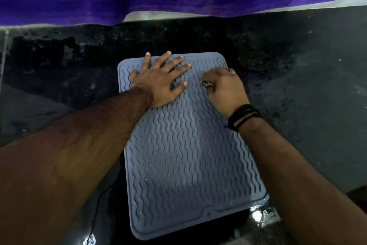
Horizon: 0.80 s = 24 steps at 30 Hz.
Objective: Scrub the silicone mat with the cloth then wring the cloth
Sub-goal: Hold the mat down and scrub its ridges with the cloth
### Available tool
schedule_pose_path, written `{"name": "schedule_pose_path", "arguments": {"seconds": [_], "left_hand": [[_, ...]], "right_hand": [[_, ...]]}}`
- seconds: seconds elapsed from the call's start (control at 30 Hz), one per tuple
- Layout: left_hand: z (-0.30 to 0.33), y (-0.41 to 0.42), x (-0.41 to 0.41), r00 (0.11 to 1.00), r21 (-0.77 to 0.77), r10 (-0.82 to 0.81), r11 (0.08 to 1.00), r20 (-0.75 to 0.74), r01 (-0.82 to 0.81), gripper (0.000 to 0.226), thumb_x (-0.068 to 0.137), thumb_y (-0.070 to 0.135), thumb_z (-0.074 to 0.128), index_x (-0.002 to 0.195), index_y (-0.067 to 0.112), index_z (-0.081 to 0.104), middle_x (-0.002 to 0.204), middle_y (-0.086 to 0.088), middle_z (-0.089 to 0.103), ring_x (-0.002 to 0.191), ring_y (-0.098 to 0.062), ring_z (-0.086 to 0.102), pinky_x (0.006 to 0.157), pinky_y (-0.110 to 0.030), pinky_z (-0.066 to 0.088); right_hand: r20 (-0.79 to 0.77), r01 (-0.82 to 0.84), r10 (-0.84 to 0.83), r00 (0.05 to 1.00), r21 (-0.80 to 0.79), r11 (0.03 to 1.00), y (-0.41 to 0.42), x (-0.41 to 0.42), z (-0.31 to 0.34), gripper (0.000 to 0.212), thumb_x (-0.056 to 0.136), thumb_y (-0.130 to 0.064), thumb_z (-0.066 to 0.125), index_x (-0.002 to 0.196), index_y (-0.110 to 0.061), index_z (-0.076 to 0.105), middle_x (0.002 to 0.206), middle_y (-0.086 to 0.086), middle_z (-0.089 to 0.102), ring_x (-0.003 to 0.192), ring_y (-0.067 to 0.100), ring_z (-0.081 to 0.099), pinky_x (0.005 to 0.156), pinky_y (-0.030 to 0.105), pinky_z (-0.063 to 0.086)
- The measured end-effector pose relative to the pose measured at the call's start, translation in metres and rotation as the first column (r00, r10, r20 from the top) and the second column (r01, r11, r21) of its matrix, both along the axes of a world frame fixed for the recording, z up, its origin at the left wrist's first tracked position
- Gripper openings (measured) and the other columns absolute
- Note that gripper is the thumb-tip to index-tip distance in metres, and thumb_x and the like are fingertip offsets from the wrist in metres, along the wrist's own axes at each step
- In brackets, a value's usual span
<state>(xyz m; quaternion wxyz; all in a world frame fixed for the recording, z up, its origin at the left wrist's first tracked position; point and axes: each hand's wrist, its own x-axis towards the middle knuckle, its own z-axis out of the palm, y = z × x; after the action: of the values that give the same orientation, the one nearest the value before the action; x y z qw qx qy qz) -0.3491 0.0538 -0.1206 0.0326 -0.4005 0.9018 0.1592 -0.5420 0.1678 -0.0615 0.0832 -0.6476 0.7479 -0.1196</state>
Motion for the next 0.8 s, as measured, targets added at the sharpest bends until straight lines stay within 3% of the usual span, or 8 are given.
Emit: {"name": "schedule_pose_path", "arguments": {"seconds": [0.1, 0.17, 0.3, 0.4, 0.53, 0.63, 0.7, 0.8], "left_hand": [[-0.002, -0.001, 0.0, 1.0, -0.003, 0.003, 1.0, -0.008, -0.003, 0.076, 0.092, 0.087, 0.003, 0.164, 0.063, 0.0, 0.179, 0.028, -0.005, 0.167, -0.014, -0.013, 0.122, -0.083, 0.005], [-0.005, -0.002, 0.001, 1.0, -0.012, 0.0, 1.0, -0.008, 0.0, 0.075, 0.092, 0.087, 0.002, 0.164, 0.064, -0.001, 0.179, 0.028, -0.005, 0.168, -0.014, -0.013, 0.122, -0.083, 0.006], [-0.009, -0.003, 0.0, 1.0, -0.019, 0.001, 1.0, -0.016, -0.001, 0.073, 0.094, 0.087, 0.003, 0.163, 0.064, -0.002, 0.178, 0.029, -0.005, 0.167, -0.013, -0.012, 0.123, -0.082, 0.005], [-0.008, -0.003, 0.0, 1.0, -0.018, 0.005, 1.0, -0.018, -0.006, 0.074, 0.093, 0.089, 0.002, 0.163, 0.065, -0.001, 0.178, 0.029, -0.005, 0.168, -0.013, -0.012, 0.122, -0.083, 0.006], [-0.007, -0.005, 0.0, 1.0, 0.009, 0.0, 1.0, -0.003, 0.0, 0.09, 0.08, 0.097, -0.013, 0.164, 0.064, -0.004, 0.18, 0.024, -0.007, 0.169, -0.023, -0.013, 0.122, -0.083, 0.01], [-0.007, -0.005, 0.0, 1.0, 0.0, -0.001, 1.0, -0.005, 0.001, 0.083, 0.087, 0.092, -0.005, 0.164, 0.063, -0.003, 0.18, 0.024, -0.007, 0.169, -0.023, -0.013, 0.122, -0.081, 0.01], [-0.006, -0.005, 0.0, 1.0, 0.002, -0.011, 1.0, 0.004, 0.011, 0.08, 0.089, 0.089, -0.002, 0.165, 0.062, -0.003, 0.18, 0.024, -0.007, 0.169, -0.022, -0.013, 0.123, -0.08, 0.01], [-0.005, -0.005, 0.0, 1.0, 0.003, -0.014, 1.0, -0.003, 0.014, 0.079, 0.091, 0.088, 0.0, 0.165, 0.062, -0.001, 0.18, 0.025, -0.007, 0.168, -0.02, -0.014, 0.123, -0.081, 0.008]], "right_hand": [[0.03, 0.014, -0.015, 0.999, 0.004, 1.0, 0.022, 0.003, 0.004, 0.027, 0.074, -0.006, 0.061, 0.095, -0.013, 0.075, 0.108, 0.004, 0.069, 0.101, 0.032, 0.058, 0.092, 0.039, 0.047], [0.043, 0.029, -0.03, 0.999, 0.021, 0.999, 0.018, 0.001, 0.007, 0.026, 0.074, -0.006, 0.06, 0.093, -0.013, 0.076, 0.106, 0.005, 0.07, 0.099, 0.032, 0.06, 0.092, 0.039, 0.047], [0.015, 0.028, -0.027, 1.0, -0.036, 0.999, -0.01, -0.004, 0.01, 0.035, 0.081, -0.004, 0.054, 0.109, -0.013, 0.072, 0.118, 0.007, 0.067, 0.107, 0.032, 0.059, 0.098, 0.038, 0.044], [0.006, -0.016, 0.016, 1.0, 0.019, 1.0, -0.014, -0.004, 0.005, 0.041, 0.082, -0.003, 0.053, 0.118, -0.014, 0.068, 0.127, 0.005, 0.063, 0.114, 0.031, 0.055, 0.102, 0.037, 0.04], [0.049, 0.03, -0.029, 0.998, -0.036, 0.999, 0.02, -0.002, 0.003, 0.029, 0.076, -0.004, 0.057, 0.097, -0.013, 0.075, 0.109, 0.004, 0.069, 0.101, 0.031, 0.059, 0.092, 0.037, 0.046], [0.09, 0.048, -0.046, 0.995, -0.025, 0.999, 0.036, -0.004, 0.006, 0.023, 0.073, -0.002, 0.06, 0.085, -0.014, 0.076, 0.1, 0.002, 0.072, 0.096, 0.029, 0.061, 0.089, 0.036, 0.049], [0.098, 0.073, -0.068, 0.993, -0.04, 0.997, 0.026, -0.008, 0.008, 0.024, 0.075, -0.002, 0.061, 0.089, -0.014, 0.077, 0.102, 0.003, 0.072, 0.097, 0.03, 0.061, 0.089, 0.038, 0.051], [0.03, 0.055, -0.053, 0.998, -0.076, 0.996, 0.001, -0.014, 0.008, 0.03, 0.083, -0.006, 0.058, 0.11, -0.012, 0.072, 0.118, 0.007, 0.068, 0.108, 0.032, 0.058, 0.095, 0.037, 0.047]]}}
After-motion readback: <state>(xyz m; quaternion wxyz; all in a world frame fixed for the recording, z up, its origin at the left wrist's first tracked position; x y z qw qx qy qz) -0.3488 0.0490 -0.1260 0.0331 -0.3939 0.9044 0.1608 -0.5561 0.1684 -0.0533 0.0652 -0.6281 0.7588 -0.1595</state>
